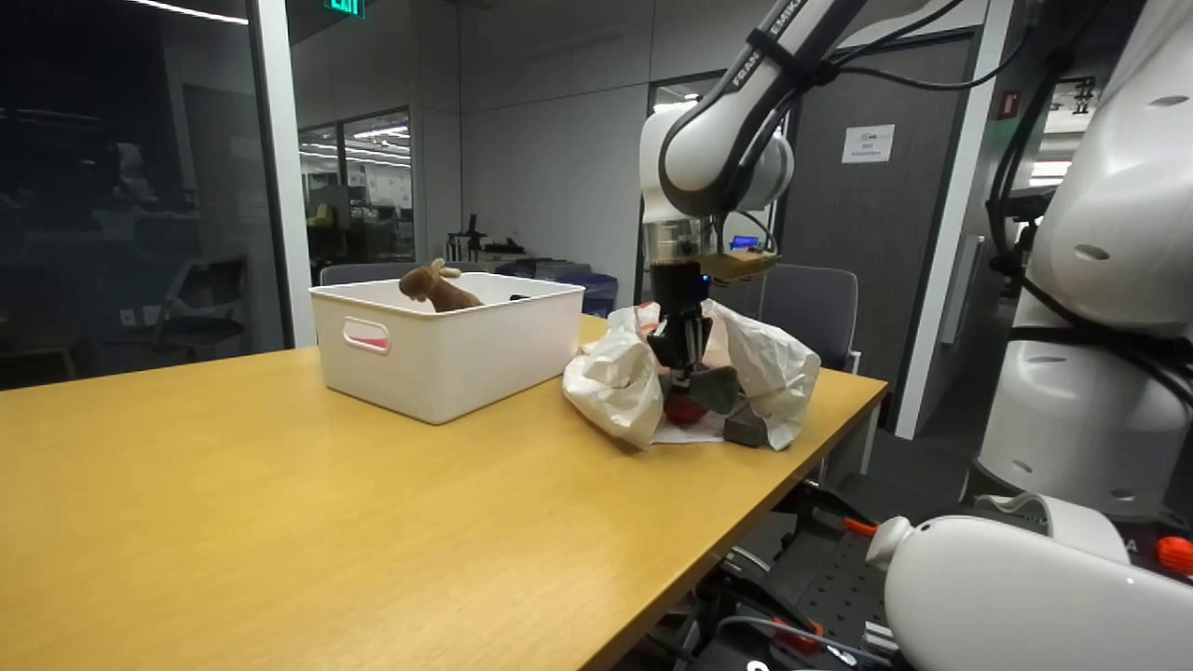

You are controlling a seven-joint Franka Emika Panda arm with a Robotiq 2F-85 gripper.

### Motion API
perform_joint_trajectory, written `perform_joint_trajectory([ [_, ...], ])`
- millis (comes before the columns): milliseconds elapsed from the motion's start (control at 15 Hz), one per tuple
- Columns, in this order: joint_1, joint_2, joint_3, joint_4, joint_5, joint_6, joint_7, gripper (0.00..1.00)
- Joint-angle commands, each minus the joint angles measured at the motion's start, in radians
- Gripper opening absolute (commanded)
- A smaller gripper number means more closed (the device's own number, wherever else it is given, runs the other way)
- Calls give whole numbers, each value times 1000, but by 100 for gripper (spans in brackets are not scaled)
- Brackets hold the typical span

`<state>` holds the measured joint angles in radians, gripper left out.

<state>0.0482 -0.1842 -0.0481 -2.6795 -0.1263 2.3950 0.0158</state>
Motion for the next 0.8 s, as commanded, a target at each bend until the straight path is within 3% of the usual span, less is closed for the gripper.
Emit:
perform_joint_trajectory([
  [0,36,-249,-35,-50,162,-158,-268,2],
  [400,-1,-546,79,-46,-27,-272,-159,2],
  [733,-4,-539,190,24,-190,-179,-97,2],
])
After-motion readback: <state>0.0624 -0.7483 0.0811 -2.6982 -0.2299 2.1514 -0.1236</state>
